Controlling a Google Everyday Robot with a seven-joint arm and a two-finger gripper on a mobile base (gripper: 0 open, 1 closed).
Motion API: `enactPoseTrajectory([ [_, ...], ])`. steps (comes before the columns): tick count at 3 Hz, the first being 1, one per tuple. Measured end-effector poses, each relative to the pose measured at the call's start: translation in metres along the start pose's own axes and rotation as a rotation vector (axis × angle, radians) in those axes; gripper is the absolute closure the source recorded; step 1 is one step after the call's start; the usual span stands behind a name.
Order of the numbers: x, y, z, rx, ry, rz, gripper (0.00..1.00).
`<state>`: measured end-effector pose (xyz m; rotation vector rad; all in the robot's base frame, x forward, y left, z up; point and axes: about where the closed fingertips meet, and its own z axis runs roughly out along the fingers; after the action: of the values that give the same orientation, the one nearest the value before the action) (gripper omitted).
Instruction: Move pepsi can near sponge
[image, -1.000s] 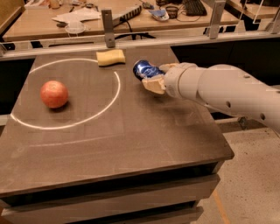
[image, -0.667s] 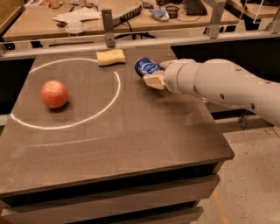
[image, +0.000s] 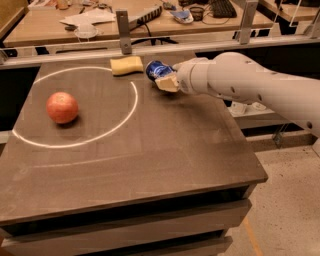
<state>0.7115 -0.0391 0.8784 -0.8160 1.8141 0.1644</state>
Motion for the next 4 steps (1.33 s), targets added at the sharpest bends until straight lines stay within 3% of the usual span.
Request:
enactPoseTrajectory([
  [1,-0.002,0.0,0.018,-0.025,0.011,0.001,0.74],
  [2,-0.001,0.006,0.04,-0.061,0.017,0.005,0.43],
  [4,-0.003,0.021,0.061,-0.117,0.012,0.004,0.0],
])
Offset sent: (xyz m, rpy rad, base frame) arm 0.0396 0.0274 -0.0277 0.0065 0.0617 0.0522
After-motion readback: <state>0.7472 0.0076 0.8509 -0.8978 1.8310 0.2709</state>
